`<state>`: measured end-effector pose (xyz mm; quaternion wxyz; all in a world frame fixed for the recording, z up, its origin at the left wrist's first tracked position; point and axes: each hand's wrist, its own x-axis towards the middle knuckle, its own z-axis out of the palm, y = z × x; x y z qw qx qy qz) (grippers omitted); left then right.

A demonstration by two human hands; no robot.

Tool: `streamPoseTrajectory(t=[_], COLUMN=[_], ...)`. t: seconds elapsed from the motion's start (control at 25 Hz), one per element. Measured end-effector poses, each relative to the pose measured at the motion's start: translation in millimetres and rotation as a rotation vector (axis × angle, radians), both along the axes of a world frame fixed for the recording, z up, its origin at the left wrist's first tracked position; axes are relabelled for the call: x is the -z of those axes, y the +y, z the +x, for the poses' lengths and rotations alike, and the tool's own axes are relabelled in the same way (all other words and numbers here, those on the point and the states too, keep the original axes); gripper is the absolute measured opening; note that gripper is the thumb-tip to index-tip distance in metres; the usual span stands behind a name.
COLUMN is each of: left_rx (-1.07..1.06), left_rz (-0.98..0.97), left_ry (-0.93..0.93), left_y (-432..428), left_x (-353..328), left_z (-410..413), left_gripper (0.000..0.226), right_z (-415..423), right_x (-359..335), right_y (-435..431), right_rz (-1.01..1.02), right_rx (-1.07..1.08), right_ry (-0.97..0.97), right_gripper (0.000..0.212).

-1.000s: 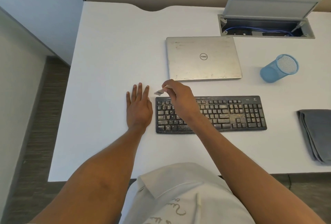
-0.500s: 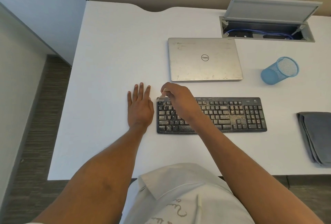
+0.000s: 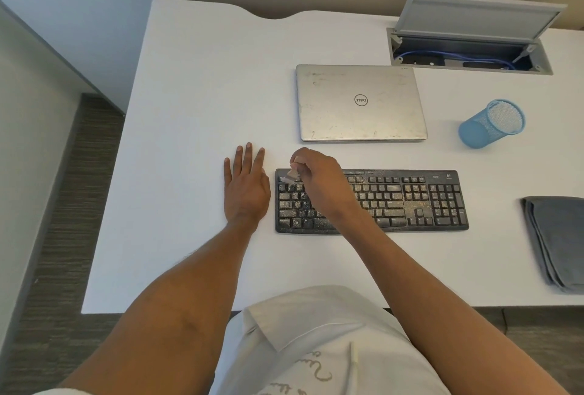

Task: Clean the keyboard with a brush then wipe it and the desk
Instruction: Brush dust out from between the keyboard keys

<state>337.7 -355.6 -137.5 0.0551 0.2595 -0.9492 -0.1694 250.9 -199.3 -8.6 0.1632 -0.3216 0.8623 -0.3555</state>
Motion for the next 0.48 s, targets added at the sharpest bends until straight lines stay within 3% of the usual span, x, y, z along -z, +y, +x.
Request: streamPoseTrajectory(t=[0.16, 0.48], left_rx=[0.0, -0.001], left_rz=[-0.008, -0.007], left_ry=[-0.002, -0.008], left_y=[-0.2, -0.3], left_x=[1.1, 0.3], left_z=[-0.3, -0.1], left_gripper=[0.058, 0.059], right_z=[-0.7, 2.3], right_x=[-4.5, -7.6], right_y=[-2.9, -0.1], right_rz=[-0.073, -0.027], right_rx=[0.088, 0.084], right_ry=[-0.013, -0.055], right_gripper=[0.016, 0.017])
